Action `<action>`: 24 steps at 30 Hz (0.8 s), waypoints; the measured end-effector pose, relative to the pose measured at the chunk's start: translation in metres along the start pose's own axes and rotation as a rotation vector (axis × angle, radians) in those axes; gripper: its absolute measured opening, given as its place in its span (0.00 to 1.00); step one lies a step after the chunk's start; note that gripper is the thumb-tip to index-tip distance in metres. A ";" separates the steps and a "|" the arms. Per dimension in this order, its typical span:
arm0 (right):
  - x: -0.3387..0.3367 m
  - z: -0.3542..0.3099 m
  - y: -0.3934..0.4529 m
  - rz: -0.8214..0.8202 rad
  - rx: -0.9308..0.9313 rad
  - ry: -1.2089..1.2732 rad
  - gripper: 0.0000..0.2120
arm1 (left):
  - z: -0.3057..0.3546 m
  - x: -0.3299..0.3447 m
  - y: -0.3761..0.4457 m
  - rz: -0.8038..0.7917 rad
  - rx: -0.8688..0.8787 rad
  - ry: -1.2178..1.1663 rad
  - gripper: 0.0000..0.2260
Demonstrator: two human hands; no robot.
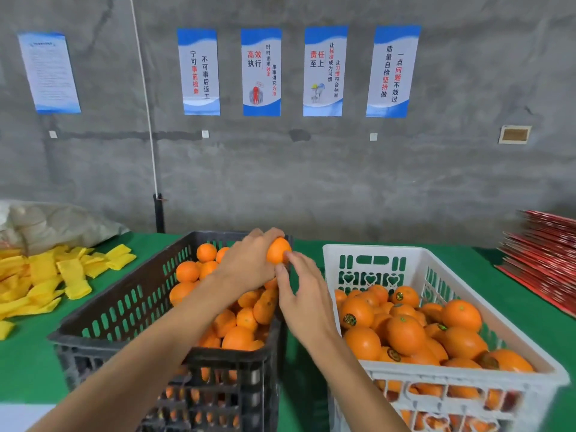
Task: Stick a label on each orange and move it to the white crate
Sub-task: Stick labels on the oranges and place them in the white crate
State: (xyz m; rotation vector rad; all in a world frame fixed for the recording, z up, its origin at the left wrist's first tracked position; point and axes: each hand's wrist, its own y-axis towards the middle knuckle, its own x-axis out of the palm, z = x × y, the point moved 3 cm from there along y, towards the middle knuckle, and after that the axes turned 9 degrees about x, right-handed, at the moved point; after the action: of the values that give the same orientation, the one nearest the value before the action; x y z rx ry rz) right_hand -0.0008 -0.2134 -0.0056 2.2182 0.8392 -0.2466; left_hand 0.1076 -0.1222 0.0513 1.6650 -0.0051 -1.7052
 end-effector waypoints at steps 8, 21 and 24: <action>-0.059 -0.012 -0.110 0.194 -0.218 0.242 0.13 | 0.091 0.004 -0.140 0.440 0.113 -0.206 0.27; -0.045 0.132 -0.265 -0.371 0.207 -0.130 0.16 | 0.105 0.181 -0.287 -0.026 -0.123 -0.189 0.28; -0.039 0.141 -0.281 -0.558 0.184 -0.262 0.25 | 0.103 0.196 -0.300 -0.001 -0.225 -0.243 0.27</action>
State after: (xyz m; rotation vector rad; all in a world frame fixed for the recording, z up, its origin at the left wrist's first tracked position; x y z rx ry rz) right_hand -0.1986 -0.1873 -0.2517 2.0064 1.3113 -0.8899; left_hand -0.1058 -0.0501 -0.2461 1.2889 0.0698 -1.8261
